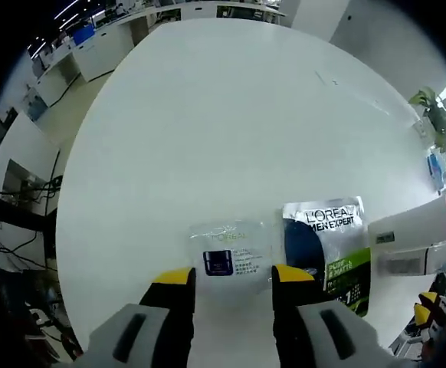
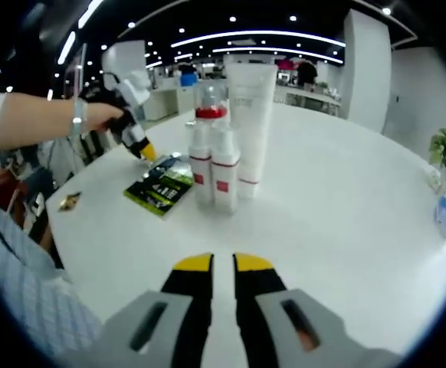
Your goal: Arrange the skincare products in the storage area until every visible bottle or jar stands upright without overlapping.
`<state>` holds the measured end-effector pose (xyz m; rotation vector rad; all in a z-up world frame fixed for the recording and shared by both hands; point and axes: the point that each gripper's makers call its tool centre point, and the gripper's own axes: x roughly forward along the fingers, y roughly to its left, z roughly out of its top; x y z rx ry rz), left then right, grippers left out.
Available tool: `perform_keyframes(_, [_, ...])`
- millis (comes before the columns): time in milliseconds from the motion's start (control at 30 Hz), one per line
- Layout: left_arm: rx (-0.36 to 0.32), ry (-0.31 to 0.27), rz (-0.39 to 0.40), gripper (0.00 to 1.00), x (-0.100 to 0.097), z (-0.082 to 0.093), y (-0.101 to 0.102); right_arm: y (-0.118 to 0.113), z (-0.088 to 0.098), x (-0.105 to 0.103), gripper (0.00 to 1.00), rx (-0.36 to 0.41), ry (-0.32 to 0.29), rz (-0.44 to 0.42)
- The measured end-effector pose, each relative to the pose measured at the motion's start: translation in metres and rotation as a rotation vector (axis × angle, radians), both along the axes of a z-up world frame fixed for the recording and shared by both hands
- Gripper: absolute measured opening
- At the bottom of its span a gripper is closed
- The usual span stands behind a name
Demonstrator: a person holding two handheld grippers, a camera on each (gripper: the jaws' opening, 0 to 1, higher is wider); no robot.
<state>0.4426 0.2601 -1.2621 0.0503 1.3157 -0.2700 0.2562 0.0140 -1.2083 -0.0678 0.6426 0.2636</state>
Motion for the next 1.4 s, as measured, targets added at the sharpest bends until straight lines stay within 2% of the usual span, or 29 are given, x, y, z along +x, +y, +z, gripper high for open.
perform_keyframes(267, [0.04,-0.026,-0.038,0.4,-0.002,-0.001,-0.002,0.003,-0.001,0.003,0.09,-0.001,0.004,0.005])
perform_keyframes(533, [0.078,-0.047,-0.037,0.41,-0.001,-0.001,-0.002,0.007,-0.002,0.005,0.09,-0.002,0.008,0.016])
perform_keyframes(867, [0.078,-0.048,0.0,0.41,0.003,-0.003,-0.002,0.008,-0.002,0.006,0.09,0.003,0.006,0.024])
perform_keyframes(1233, [0.05,-0.05,-0.02,0.44,0.004,-0.002,-0.004,0.005,-0.004,0.005,0.09,0.004,0.012,0.023])
perform_keyframes(1300, [0.061,-0.059,-0.029,0.45,0.004,-0.001,-0.002,0.005,-0.003,0.005,0.09,0.004,0.009,0.025])
perform_keyframes(1400, [0.072,-0.128,-0.045,0.47,0.011,0.009,-0.002,0.005,-0.003,0.006,0.09,0.002,0.005,0.027])
